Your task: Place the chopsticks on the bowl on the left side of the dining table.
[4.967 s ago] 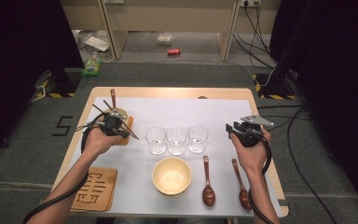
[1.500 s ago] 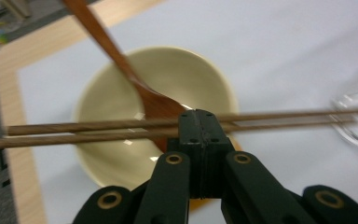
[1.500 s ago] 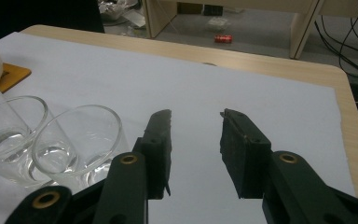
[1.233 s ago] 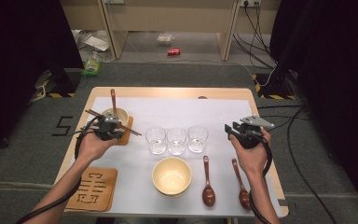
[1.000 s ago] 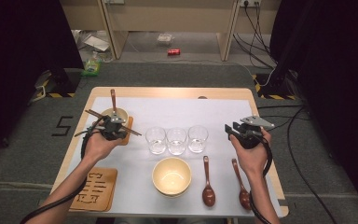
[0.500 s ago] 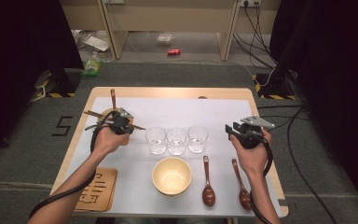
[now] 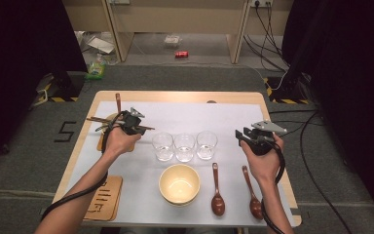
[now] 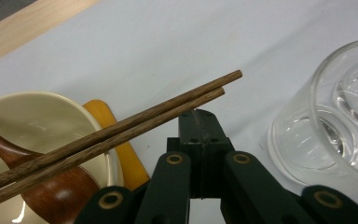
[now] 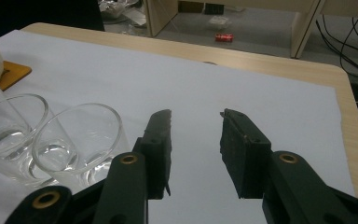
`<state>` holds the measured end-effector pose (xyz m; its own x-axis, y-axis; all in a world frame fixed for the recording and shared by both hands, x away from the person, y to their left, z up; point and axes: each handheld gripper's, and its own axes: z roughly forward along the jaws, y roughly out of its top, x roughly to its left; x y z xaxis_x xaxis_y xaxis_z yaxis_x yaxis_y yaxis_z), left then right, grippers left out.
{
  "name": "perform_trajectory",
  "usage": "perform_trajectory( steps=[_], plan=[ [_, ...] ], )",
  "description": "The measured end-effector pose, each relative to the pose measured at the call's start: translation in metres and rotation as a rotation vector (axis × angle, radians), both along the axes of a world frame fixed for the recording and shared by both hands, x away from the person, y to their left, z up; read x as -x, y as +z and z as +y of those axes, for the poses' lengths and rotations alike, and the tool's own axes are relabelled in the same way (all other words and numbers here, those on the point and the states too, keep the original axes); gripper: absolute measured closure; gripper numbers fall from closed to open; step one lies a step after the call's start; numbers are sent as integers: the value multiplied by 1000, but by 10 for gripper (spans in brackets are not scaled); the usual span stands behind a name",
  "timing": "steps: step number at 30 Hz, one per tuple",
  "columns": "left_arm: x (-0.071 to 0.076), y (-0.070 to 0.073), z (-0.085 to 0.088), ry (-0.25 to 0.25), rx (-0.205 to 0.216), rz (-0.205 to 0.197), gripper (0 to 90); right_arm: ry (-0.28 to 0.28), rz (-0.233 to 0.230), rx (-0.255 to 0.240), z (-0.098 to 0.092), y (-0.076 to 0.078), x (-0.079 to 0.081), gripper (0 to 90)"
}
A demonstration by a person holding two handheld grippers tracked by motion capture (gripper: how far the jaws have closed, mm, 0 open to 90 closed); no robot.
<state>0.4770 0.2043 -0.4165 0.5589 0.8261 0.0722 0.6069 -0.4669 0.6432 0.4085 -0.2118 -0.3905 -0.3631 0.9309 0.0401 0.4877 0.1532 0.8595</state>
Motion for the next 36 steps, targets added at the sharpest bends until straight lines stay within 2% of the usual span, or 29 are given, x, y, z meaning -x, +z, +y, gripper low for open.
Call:
perform_trajectory(
  steps=[5,8,9,10,12,15,17,18,19,24,30,36],
  plan=[
    [-1,17,19,39,27,-28,900,1,0,1,0,0,0,631],
    [-8,25,35,90,25,-47,900,3,-1,1,1,1,-1,631],
    [-13,28,43,121,20,-52,900,5,-3,1,2,1,-1,631],
    [-13,28,43,121,20,-52,900,5,-3,1,2,1,-1,631],
    [-26,28,63,201,-9,-51,900,8,-4,1,3,2,-1,630],
    [-37,22,80,265,-25,-32,900,10,-4,-1,4,2,-1,630],
    [-40,19,85,284,-29,-26,900,11,-4,0,4,3,-1,630],
    [-43,15,93,311,-45,-27,900,11,-5,2,3,3,0,630],
    [-44,14,95,320,-40,-27,900,11,-5,1,3,3,0,630],
    [-44,10,97,323,-63,-30,900,13,-6,3,3,2,-1,629],
    [-46,8,94,304,-81,-6,900,18,-4,5,5,2,0,629],
    [-46,8,94,302,-80,7,900,19,-6,5,4,3,0,628]
  ],
)
